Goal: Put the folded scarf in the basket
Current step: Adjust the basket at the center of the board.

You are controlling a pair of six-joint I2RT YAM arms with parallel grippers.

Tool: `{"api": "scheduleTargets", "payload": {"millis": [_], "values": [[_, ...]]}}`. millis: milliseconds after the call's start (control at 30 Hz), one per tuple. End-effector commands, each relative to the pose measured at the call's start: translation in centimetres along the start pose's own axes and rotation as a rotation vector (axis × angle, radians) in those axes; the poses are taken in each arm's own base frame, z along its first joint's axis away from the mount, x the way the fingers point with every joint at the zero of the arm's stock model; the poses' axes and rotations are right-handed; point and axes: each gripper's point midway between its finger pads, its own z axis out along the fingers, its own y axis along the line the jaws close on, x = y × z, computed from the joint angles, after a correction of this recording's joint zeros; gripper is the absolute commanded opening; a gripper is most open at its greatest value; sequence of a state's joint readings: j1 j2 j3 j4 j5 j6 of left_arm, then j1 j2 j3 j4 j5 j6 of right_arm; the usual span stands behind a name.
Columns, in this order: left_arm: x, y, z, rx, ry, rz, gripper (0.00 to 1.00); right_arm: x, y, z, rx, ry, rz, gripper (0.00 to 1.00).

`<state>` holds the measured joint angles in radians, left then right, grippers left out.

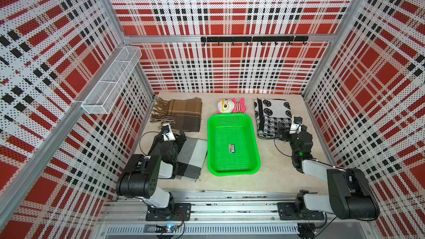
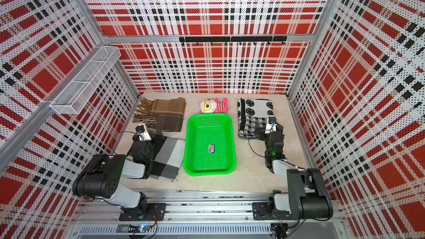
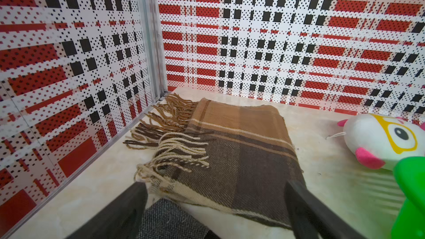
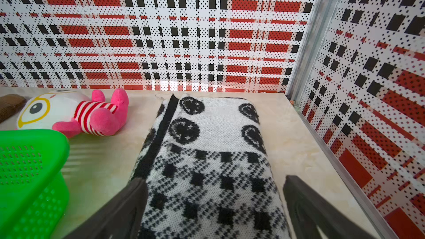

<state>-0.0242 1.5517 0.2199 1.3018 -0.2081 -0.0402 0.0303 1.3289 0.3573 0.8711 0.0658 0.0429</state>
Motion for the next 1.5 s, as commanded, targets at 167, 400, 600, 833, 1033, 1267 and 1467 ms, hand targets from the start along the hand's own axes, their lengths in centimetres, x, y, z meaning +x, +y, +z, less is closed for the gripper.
{"api": "scheduleTargets", "payload": {"millis": [167, 400, 600, 833, 1033, 1267, 1467], "values": [[-0.8, 0.0, 0.4, 0.011, -0.029, 0.001, 0.99, -0.8, -0.5, -0.4, 0.018, -0.024, 0.037, 1.00], [-0.8, -0.1, 0.3, 0.006, -0.029, 0.004, 0.99, -2.1, -0.2, -0.3, 0.003, -0.033, 0.063, 1.00], [-2.7, -2.8, 0.9, 0.001, 0.004, 0.120, 0.99, -8.2, 1.1, -1.1, -0.070, -0.109, 0.050, 1.00], [-11.5, -9.1, 1.2, 0.116, -0.079, -0.382, 0.99, -14.7, 0.2, -1.5, -0.002, 0.029, 0.426, 1.00], [-6.0, -15.1, 7.0, 0.606, 0.460, -0.919, 0.99, -12.0, 3.1, -0.7, -0.125, 0.162, 0.530, 1.00], [-4.4, -14.5, 5.4, 0.308, 0.457, -0.640, 0.99, -11.8, 5.4, -2.4, -0.007, 0.235, 0.343, 1.00], [-11.4, -16.4, -2.0, 0.052, 0.209, -0.239, 0.99, -7.6, 10.8, -2.9, -0.045, 0.369, 0.301, 0.96]]}}
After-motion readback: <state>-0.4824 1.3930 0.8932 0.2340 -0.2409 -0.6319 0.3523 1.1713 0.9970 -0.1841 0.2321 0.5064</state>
